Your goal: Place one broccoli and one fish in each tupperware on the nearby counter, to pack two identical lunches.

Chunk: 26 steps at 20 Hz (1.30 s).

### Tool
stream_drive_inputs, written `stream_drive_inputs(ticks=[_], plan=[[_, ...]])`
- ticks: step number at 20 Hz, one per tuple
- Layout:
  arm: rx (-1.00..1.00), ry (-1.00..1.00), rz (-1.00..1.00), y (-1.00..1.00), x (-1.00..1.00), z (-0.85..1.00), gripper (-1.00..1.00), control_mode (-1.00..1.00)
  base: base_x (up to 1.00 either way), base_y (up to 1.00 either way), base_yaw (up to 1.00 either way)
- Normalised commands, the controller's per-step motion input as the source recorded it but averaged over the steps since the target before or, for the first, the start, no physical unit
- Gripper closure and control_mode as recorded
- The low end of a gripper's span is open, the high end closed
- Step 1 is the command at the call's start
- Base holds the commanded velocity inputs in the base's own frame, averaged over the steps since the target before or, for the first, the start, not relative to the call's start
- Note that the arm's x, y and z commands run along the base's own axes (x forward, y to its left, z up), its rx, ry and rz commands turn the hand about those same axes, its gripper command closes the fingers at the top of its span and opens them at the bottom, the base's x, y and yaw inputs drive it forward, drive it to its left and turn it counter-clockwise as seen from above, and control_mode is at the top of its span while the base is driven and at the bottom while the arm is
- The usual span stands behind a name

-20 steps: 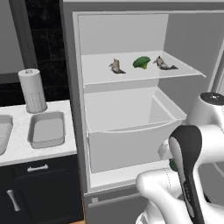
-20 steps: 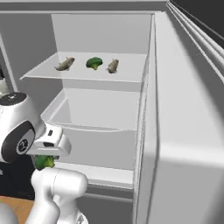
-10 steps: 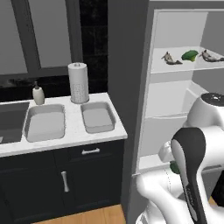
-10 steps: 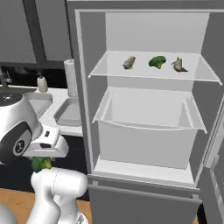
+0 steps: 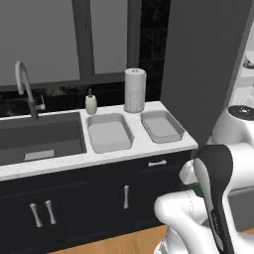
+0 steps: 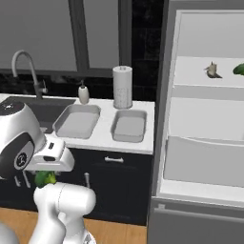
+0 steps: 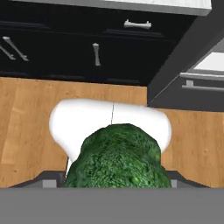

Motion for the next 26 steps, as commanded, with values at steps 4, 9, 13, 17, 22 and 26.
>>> stream_drive_inputs(ticks=[4,9,13,17,22,26], plan=[[0.00,0.00,0.00,0.00,0.00,0.00,1.00,1.00,0.50,0.99,-0.10],[0.00,0.00,0.00,0.00,0.00,0.00,1.00,1.00,0.84,0.61,-0.01],[0.00,0.00,0.00,0.00,0.00,0.00,1.00,1.00,0.71,0.14,0.00],[0.00,0.00,0.00,0.00,0.00,0.00,1.00,1.00,0.39,0.00,0.00],[0.00,0.00,0.00,0.00,0.00,0.00,1.00,1.00,0.11,0.00,0.00],[0.00,0.00,0.00,0.00,0.00,0.00,1.00,1.00,0.00,0.00,0.00]])
